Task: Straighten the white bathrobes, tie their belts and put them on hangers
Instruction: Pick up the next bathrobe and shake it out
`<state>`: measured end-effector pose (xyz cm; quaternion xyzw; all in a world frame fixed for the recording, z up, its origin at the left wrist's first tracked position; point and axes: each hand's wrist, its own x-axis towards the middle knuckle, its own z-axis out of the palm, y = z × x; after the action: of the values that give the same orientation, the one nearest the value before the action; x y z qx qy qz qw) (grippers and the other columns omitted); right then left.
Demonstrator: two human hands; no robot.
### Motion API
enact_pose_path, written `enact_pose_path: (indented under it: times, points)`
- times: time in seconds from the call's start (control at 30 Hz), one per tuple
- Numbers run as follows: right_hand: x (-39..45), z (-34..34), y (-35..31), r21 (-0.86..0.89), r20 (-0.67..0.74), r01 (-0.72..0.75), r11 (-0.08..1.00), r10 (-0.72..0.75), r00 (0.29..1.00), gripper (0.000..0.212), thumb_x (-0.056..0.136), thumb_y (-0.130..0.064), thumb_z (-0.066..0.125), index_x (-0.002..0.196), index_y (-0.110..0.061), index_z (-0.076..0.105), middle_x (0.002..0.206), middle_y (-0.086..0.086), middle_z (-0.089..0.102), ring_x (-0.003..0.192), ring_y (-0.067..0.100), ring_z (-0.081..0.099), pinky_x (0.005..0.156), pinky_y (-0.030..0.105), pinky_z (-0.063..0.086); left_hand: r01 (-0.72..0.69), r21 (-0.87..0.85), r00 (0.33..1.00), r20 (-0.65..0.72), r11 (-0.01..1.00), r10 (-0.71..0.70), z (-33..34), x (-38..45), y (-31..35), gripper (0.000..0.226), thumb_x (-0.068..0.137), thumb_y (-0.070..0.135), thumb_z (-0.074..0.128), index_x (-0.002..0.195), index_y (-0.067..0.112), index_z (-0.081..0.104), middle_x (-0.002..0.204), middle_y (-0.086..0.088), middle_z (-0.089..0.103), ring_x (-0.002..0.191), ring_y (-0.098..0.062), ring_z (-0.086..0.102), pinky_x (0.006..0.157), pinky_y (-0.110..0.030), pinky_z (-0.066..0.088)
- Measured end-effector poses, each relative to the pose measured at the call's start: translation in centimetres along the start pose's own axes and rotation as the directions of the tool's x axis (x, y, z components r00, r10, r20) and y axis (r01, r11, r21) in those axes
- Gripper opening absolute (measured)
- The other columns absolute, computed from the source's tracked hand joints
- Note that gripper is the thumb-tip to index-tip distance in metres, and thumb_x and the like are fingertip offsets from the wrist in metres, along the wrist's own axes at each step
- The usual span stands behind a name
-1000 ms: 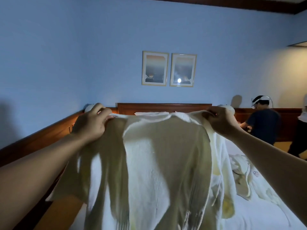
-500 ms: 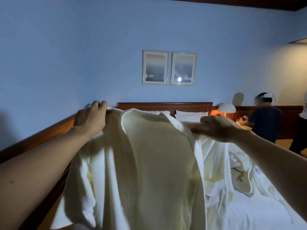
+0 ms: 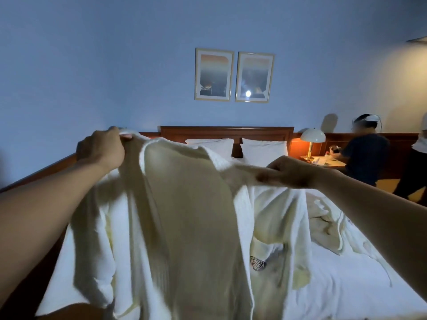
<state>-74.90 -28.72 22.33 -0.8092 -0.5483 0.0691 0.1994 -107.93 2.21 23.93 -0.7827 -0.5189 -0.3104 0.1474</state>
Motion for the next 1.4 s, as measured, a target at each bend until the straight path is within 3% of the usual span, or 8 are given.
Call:
enact_pose_path:
  times: [0.2,0.37,0.43,0.5,0.8,0.97,1.23,1.4]
  points:
    - [1.1,1.2,1.7,0.308,-0.085,-0.004,0.951,0.031,0.996,0.045,0.094,-0.041,0.069,0.065,-0.009,0.058,0.054,-0.001,0.042,0.048,0.012,0.04,0.049,0.025,0.034,-0.065,0.025,0.996,0.064,0.998,0.064,1.0,-1.6,-0.9,0.011,0.095,0.017,0.046,0.104,0.014,0.05,0.107,-0.023,0.065,0.095,-0.046,0.062,0.074,-0.041,0.042]
    - [1.6,2.5,1.9,0.419,-0.029,-0.043,0.907,0.061,0.998,0.083,0.079,-0.082,0.057,0.087,0.0,0.07,0.077,0.005,0.065,0.069,0.017,0.057,0.065,0.029,0.041,-0.071,0.117,0.996,0.055,0.991,0.065,1.1,-2.1,-1.7,0.015,0.094,0.013,0.044,0.108,0.01,0.051,0.107,-0.023,0.065,0.096,-0.045,0.062,0.073,-0.041,0.04]
    - [2.2,2.2,2.0,0.468,0.003,-0.074,0.88,0.082,0.997,0.047,0.091,-0.058,0.063,0.092,-0.013,0.078,0.091,0.006,0.074,0.08,0.018,0.066,0.074,0.031,0.05,-0.038,0.11,0.998,0.053,0.993,0.032,1.1,-2.1,-1.8,0.015,0.096,0.017,0.045,0.107,0.01,0.052,0.107,-0.024,0.065,0.095,-0.046,0.062,0.072,-0.04,0.04]
    - [2.9,1.8,2.5,0.386,-0.006,-0.016,0.922,0.02,1.0,0.025,0.094,-0.038,0.069,0.091,-0.015,0.081,0.089,0.005,0.076,0.081,0.018,0.067,0.077,0.032,0.054,-0.021,0.096,0.998,0.056,0.995,0.016,1.1,-2.3,-1.8,0.016,0.099,0.023,0.042,0.105,0.011,0.051,0.107,-0.023,0.065,0.095,-0.045,0.062,0.072,-0.04,0.04]
    - [6.3,2.0,4.0,0.126,-0.465,0.165,0.978,-0.089,0.881,0.032,0.102,-0.032,0.054,0.079,-0.011,0.063,0.074,0.009,0.063,0.074,0.032,0.06,0.06,0.036,0.043,-0.072,0.072,0.991,0.12,0.995,0.063,1.0,-4.5,1.5,0.029,0.096,0.013,0.045,0.125,0.014,0.047,0.122,-0.022,0.055,0.104,-0.047,0.059,0.074,-0.042,0.035]
    - [4.8,0.1,8.8,-0.409,-0.159,0.068,0.91,-0.145,0.977,0.035,0.104,-0.052,0.032,0.097,-0.022,0.049,0.083,0.006,0.058,0.069,0.022,0.053,0.062,0.038,0.044,-0.196,0.127,0.978,0.093,0.972,0.185,2.3,-6.7,0.3,0.04,0.104,0.042,0.036,0.103,0.011,0.062,0.106,-0.023,0.069,0.095,-0.047,0.067,0.08,-0.052,0.051]
    - [4.0,0.0,13.2,-0.159,-0.164,0.105,0.982,-0.132,0.978,0.046,0.101,-0.058,0.039,0.082,-0.02,0.057,0.074,0.005,0.06,0.07,0.023,0.056,0.065,0.039,0.044,0.073,-0.106,0.947,0.319,0.992,-0.036,6.1,-7.2,5.0,0.055,0.1,0.059,0.032,0.081,0.015,0.059,0.103,-0.02,0.068,0.092,-0.038,0.059,0.074,-0.038,0.044]
    - [1.4,-1.7,16.9,-0.302,-0.093,0.061,0.951,-0.093,0.991,0.05,0.094,-0.071,0.034,0.083,-0.026,0.053,0.076,0.003,0.059,0.07,0.019,0.056,0.061,0.037,0.042,-0.163,-0.07,0.934,0.31,0.984,0.177,5.0,-9.6,5.7,0.067,0.086,0.085,0.026,0.075,0.023,0.049,0.075,0.001,0.05,0.078,-0.027,0.051,0.069,-0.037,0.042]
